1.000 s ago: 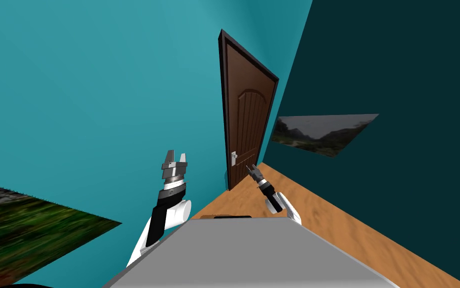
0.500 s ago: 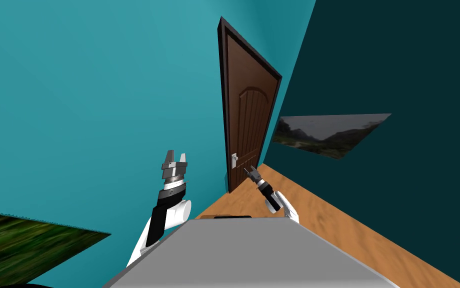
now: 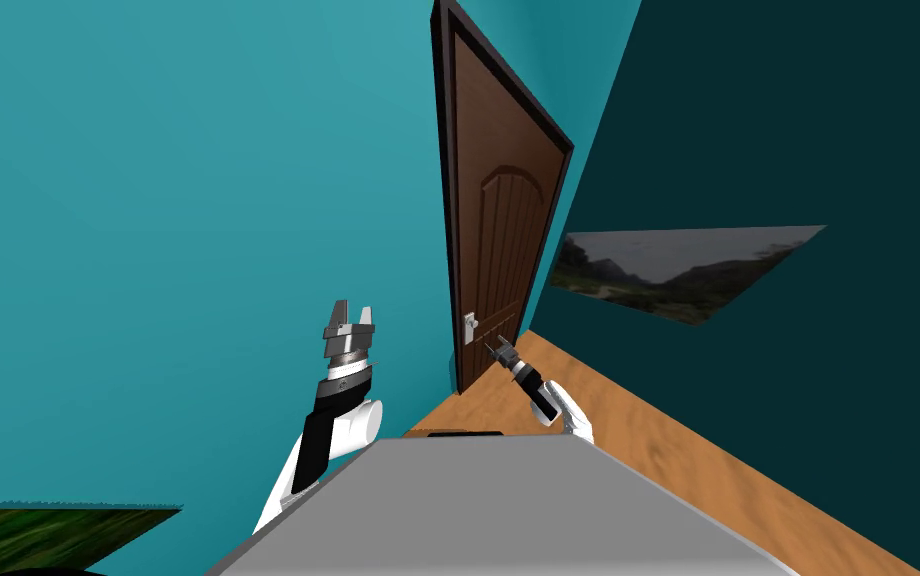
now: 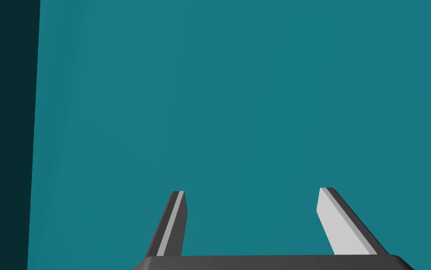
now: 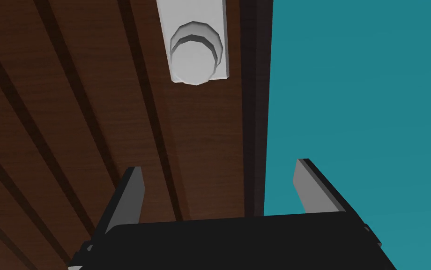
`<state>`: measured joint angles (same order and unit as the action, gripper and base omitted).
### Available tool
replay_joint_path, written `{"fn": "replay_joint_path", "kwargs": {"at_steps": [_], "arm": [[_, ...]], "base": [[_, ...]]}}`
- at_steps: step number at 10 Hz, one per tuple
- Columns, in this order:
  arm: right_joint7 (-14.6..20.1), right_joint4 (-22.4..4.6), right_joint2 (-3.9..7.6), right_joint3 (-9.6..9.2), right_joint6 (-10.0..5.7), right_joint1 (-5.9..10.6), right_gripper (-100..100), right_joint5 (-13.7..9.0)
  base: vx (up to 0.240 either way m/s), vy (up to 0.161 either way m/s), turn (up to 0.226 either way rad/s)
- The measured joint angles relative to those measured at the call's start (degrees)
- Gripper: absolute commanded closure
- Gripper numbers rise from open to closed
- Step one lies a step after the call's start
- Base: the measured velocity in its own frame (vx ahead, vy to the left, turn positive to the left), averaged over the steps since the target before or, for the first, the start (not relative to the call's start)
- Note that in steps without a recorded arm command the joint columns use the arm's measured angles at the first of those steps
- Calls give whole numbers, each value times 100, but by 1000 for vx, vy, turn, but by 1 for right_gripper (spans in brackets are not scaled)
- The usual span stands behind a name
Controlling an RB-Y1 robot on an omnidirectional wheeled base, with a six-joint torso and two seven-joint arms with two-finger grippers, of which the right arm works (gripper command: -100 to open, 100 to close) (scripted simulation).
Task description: Pull the door open
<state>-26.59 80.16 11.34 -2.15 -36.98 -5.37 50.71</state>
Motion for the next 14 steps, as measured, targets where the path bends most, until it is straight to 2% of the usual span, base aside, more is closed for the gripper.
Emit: {"fn": "replay_joint_path", "kwargs": {"at_steps": [3, 4, 5, 6, 8, 11, 14], "arm": [[-142, -249, 47, -45, -58, 120, -100, 295], [-147, -254, 51, -48, -59, 124, -100, 307], [-132, -335, 118, 28, -81, 174, -100, 269], [-198, -546, 141, 153, -180, 251, -100, 199], [-196, -700, 261, 310, -272, 319, -100, 117], [-279, -1190, 406, 611, -473, 569, -100, -45], [-269, -1424, 579, 851, -597, 677, -100, -170]], "base": [[100, 7, 3], [23, 92, 157], [23, 157, 146], [7, 140, 82], [25, 106, 109], [72, 92, 121], [84, 61, 112]]}}
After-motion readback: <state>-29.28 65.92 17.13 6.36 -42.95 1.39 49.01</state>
